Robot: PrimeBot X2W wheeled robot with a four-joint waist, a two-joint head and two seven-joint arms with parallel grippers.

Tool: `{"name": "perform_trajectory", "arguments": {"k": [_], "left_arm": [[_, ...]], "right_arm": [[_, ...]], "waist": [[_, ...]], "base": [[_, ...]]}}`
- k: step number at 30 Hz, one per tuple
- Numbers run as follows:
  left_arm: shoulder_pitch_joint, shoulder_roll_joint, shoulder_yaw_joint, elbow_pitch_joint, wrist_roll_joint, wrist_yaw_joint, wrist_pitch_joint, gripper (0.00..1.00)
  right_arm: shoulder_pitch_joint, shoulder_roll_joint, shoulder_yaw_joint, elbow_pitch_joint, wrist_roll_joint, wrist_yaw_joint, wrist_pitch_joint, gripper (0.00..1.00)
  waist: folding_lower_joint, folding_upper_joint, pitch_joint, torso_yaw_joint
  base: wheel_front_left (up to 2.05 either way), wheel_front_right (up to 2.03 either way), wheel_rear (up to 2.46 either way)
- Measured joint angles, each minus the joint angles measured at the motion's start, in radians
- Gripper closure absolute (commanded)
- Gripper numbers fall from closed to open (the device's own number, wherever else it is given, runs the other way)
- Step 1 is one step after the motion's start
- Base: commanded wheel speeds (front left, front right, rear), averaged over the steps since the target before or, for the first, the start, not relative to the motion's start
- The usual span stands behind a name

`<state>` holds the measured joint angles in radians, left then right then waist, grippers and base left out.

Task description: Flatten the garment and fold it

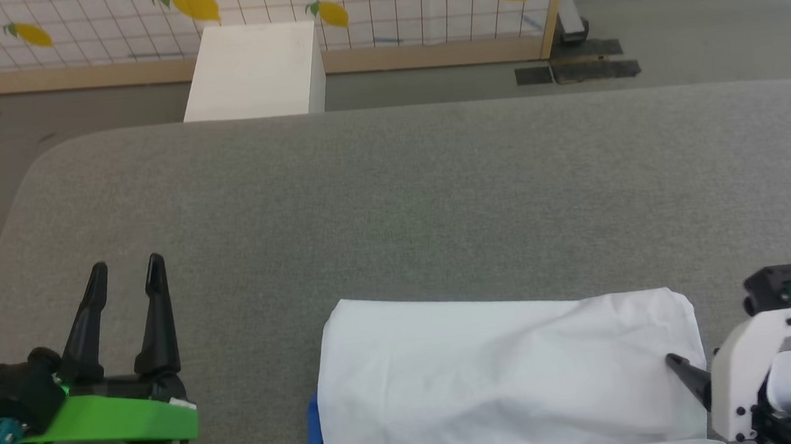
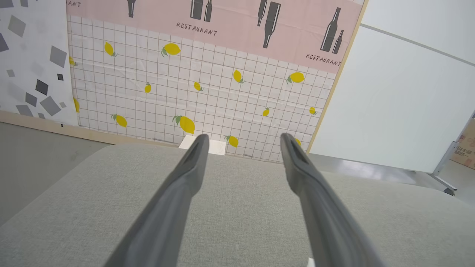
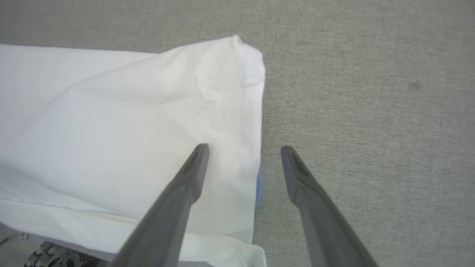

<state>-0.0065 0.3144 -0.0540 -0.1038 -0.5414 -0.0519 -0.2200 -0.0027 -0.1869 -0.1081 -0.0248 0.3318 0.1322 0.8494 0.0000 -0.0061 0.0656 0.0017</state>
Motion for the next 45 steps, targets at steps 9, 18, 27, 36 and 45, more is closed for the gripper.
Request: {"name": "perform_trajectory", "arguments": {"k": [9, 18, 27, 36, 45], "left_arm": [[-0.042, -0.061, 0.015, -0.023, 0.208, -0.027, -0.037, 0.00], [-0.042, -0.131, 0.036, 0.030, 0.269, -0.044, -0.038, 0.00], [-0.047, -0.158, 0.044, 0.088, 0.268, -0.055, -0.038, 0.00], [-0.047, -0.166, 0.053, 0.091, 0.268, -0.063, -0.038, 0.00], [-0.048, -0.175, 0.046, 0.090, 0.267, -0.071, -0.038, 0.00]], "right_arm": [[-0.044, 0.001, 0.056, 0.119, -0.059, 0.000, 0.004, 0.00], [-0.083, -0.002, 0.106, 0.155, -0.074, 0.000, 0.006, 0.00], [-0.114, -0.011, 0.121, 0.179, -0.027, 0.000, -0.005, 1.00], [-0.135, -0.006, 0.059, 0.190, -0.014, 0.001, -0.058, 1.00], [-0.180, -0.090, -0.100, 0.217, -0.063, 0.001, -0.042, 1.00]], "waist": [[0.0000, 0.0001, 0.077, 0.015], [0.0000, 0.0000, 0.123, 0.021], [0.0001, 0.0000, 0.130, 0.020], [0.0001, 0.0000, 0.125, 0.019], [0.0001, 0.0000, 0.133, 0.023]], "base": [[0.00, 0.00, 0.00], [0.00, 0.00, 0.00], [0.00, 0.00, 0.00], [0.00, 0.00, 0.00], [0.00, 0.00, 0.00]]}}
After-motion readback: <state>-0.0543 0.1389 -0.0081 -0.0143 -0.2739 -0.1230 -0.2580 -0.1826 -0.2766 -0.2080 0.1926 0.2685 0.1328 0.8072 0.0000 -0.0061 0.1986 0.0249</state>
